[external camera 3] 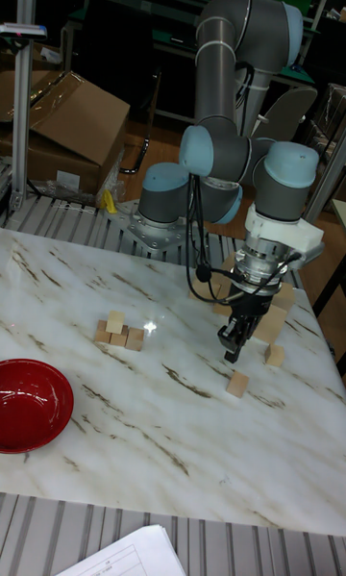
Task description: Stack the blocks into a pyramid shape
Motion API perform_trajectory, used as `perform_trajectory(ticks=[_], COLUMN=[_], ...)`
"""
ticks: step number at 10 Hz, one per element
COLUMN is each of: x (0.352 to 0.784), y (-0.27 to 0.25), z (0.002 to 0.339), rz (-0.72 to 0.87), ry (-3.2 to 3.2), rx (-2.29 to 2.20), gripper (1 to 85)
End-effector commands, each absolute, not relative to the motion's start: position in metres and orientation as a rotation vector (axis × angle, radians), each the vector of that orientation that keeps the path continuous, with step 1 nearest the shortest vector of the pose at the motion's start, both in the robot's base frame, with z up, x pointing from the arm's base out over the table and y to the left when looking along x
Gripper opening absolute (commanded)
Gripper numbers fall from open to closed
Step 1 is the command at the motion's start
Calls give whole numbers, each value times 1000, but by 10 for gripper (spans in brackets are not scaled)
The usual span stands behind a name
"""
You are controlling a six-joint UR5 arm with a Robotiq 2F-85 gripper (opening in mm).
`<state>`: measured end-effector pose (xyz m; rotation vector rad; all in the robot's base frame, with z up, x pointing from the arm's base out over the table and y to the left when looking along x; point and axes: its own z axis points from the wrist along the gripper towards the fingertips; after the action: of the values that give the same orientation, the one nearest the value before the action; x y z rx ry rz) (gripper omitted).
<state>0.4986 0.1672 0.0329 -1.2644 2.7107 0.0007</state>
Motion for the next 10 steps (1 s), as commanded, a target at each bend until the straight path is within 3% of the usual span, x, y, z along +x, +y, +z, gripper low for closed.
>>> perform_trajectory(ticks=[1, 10], x=[495, 497], y=[169, 154], z=[36, 36], rz=[9, -72], ry=[2716, 2740], rx=[-1272, -1262], gripper=[10, 10])
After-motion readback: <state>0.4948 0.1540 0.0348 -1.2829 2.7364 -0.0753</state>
